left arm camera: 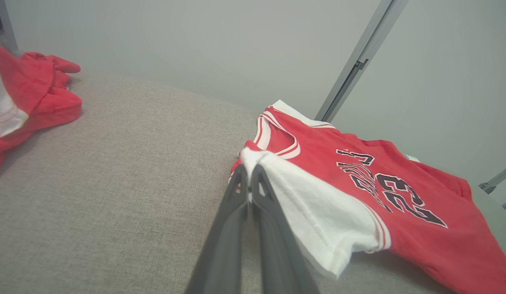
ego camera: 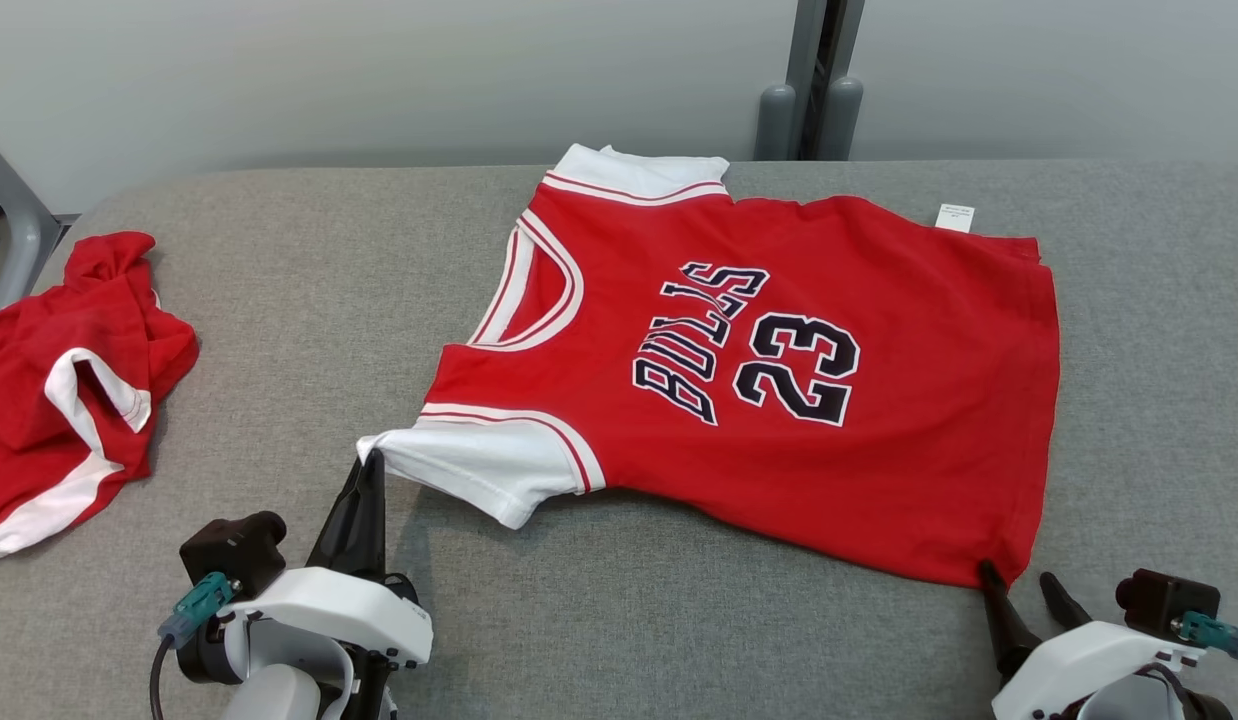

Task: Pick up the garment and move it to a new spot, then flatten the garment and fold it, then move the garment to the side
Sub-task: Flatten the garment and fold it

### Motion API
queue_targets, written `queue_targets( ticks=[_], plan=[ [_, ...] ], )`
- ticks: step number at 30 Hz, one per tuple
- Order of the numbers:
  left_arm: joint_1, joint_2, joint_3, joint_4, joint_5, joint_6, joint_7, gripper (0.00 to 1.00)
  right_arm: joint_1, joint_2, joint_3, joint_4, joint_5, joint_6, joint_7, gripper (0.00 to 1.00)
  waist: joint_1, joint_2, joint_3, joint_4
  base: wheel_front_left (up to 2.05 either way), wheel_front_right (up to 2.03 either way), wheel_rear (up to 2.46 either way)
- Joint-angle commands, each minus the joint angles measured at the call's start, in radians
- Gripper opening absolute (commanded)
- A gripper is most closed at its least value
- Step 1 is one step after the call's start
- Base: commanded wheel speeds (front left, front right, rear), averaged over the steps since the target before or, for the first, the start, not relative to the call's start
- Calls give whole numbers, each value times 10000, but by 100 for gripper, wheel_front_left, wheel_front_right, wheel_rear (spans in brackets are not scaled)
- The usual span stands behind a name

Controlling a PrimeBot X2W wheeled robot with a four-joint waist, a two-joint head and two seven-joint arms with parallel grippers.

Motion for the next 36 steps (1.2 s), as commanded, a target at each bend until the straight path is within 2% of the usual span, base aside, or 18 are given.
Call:
queue_targets(
  ticks=[1,4,5,6,7,15,21,27,29,36],
  plan=[
    [64,56,19,-61,-39,66,5,0,10,158,211,272,126,8,79,100,0,0,-1,22,0,0,0],
    [89,81,11,-99,-63,82,4,0,-67,227,553,334,355,15,59,100,0,0,5,39,0,0,0],
    [92,88,11,-108,-72,93,5,0,-76,234,685,346,457,15,63,50,0,0,6,40,0,0,0],
    [96,96,13,-117,-79,98,4,0,-93,229,774,352,544,15,35,31,0,0,5,38,0,0,0],
    [105,103,9,-123,-85,108,2,0,-107,191,884,357,610,15,3,0,0,0,2,33,0,0,0],
    [157,179,-44,-220,-109,145,24,0,-325,-453,1096,95,1089,1,-392,0,0,0,-86,-94,0,0,0],
    [143,69,-33,-684,-532,-246,110,0,-621,-1171,1336,-825,1123,3,-220,0,0,0,-226,-297,0,0,0],
    [-214,-68,-16,-1826,-1264,-920,169,0,-1158,-1776,1467,-2210,1212,3,560,0,0,0,-417,-496,0,0,0],
    [-441,-181,80,-2678,-2003,-1162,370,0,-1547,-2108,1569,-2930,1096,3,1161,0,0,0,-518,-588,0,0,0],
    [-1193,-278,397,-4271,-2807,-940,840,0,-2622,-2515,1385,-4026,1190,3,2261,0,0,0,-629,-742,0,0,0]
  ],
)
